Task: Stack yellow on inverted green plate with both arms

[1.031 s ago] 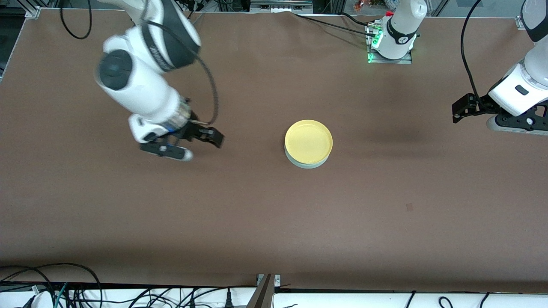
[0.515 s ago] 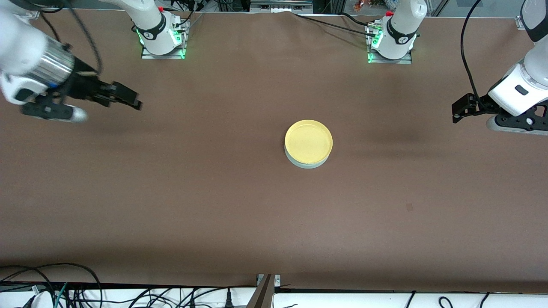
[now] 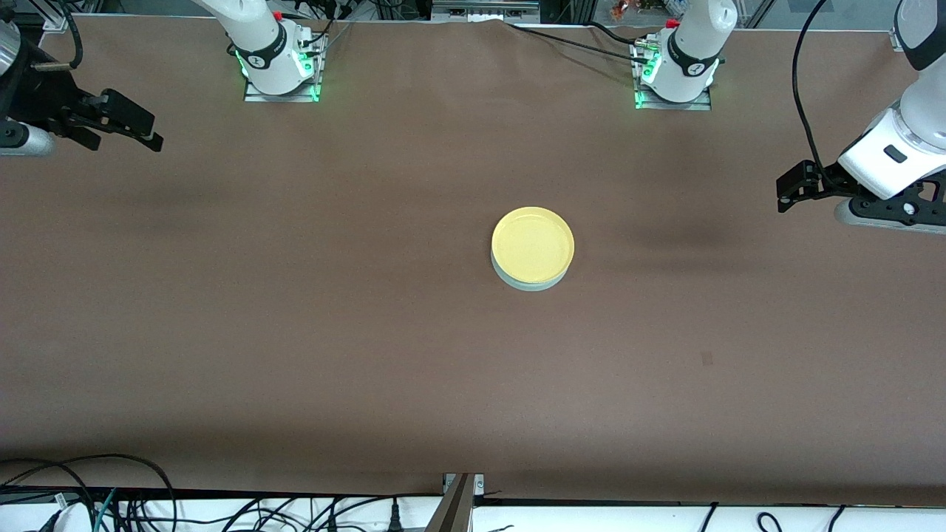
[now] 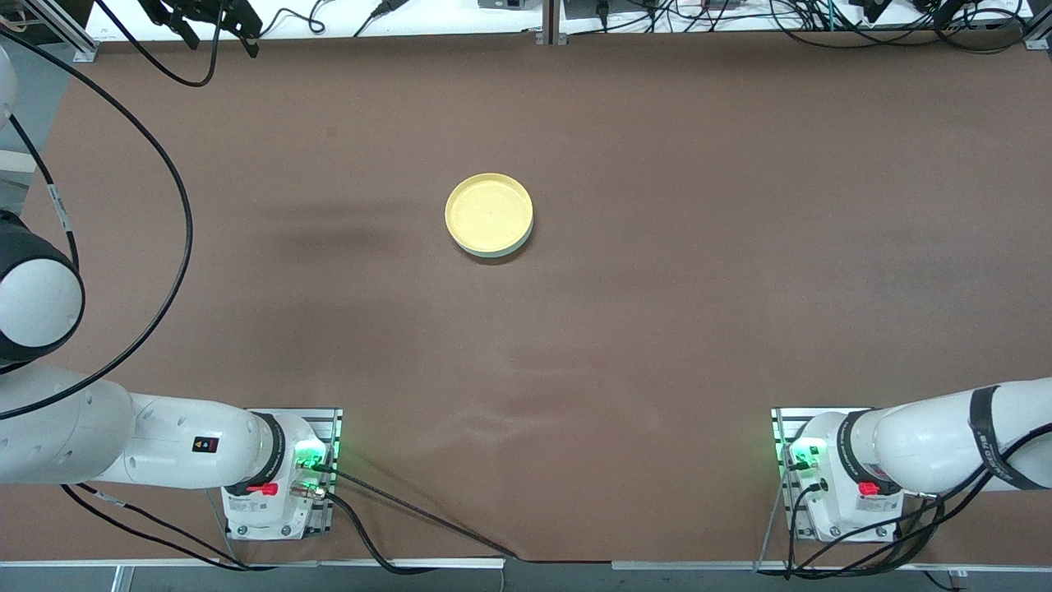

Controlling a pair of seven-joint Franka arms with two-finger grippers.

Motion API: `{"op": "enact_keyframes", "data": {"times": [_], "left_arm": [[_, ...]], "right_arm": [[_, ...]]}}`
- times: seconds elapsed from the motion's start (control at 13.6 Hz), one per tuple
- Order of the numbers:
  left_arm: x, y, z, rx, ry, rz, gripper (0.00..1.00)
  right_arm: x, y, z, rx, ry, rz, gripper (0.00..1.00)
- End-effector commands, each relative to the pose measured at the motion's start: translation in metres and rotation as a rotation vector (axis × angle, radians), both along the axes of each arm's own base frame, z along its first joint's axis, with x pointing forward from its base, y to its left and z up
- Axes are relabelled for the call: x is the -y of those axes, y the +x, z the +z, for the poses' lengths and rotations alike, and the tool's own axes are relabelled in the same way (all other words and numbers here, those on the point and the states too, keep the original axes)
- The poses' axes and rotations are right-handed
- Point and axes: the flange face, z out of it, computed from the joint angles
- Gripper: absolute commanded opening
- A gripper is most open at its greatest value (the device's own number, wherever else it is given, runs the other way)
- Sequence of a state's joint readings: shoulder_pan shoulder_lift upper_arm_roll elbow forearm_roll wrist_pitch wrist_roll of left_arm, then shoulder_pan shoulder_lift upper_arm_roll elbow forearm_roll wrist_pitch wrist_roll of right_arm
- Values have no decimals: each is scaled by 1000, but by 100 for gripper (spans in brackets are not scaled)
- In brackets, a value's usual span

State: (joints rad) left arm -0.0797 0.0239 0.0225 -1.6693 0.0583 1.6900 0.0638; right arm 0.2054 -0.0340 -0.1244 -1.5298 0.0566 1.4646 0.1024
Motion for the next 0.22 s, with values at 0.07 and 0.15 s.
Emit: {"op": "enact_keyframes", "data": {"times": [0.07, 0.15], "left_arm": [[2, 5, 5, 3, -12, -12, 100], [1, 5, 5, 3, -12, -10, 100]], "right_arm": [[3, -1, 1, 17, -26, 45, 100], [3, -1, 0, 13, -27, 46, 100]]}}
